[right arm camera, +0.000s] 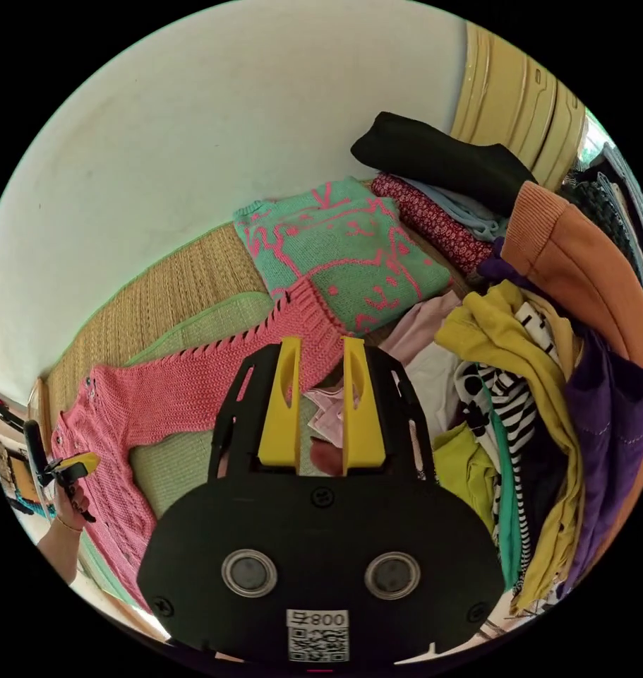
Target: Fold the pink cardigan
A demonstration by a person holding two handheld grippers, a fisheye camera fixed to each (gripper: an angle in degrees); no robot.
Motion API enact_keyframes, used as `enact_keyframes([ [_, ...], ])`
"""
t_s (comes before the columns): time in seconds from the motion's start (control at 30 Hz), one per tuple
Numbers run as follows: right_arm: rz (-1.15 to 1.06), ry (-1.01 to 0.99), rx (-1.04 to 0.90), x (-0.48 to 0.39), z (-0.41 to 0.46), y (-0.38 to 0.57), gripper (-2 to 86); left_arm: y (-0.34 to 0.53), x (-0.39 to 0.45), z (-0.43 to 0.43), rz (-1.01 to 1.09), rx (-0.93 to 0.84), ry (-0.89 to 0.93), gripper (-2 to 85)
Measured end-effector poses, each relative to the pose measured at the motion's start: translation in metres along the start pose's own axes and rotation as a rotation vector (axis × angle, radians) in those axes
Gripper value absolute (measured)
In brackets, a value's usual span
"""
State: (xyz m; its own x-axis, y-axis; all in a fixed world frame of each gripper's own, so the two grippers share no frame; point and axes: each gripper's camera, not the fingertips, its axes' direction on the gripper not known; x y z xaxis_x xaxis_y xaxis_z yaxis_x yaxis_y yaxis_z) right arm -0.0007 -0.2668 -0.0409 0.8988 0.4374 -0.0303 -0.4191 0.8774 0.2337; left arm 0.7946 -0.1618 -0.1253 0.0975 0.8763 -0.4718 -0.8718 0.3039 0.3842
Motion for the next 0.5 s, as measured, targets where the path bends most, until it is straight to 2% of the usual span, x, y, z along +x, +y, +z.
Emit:
enact_keyframes([
  [0.1,0.043,-0.008,-0.020,0.019,0.013,0.004,9.7,-0.020,0.008,0.017,0.036,-0.031,0.013,3.9],
  [0.23,0.094,-0.183,-0.058,0.041,0.035,0.004,7.3,-0.036,0.014,0.035,0.049,-0.081,0.031,3.9],
  [0.37,0.085,-0.239,-0.047,0.049,0.030,0.007,5.7,-0.043,0.018,0.044,0.043,-0.091,0.057,4.4],
  [0.5,-0.010,-0.458,0.001,0.031,0.002,0.026,4.7,-0.055,0.023,0.045,0.019,-0.032,0.134,5.8],
])
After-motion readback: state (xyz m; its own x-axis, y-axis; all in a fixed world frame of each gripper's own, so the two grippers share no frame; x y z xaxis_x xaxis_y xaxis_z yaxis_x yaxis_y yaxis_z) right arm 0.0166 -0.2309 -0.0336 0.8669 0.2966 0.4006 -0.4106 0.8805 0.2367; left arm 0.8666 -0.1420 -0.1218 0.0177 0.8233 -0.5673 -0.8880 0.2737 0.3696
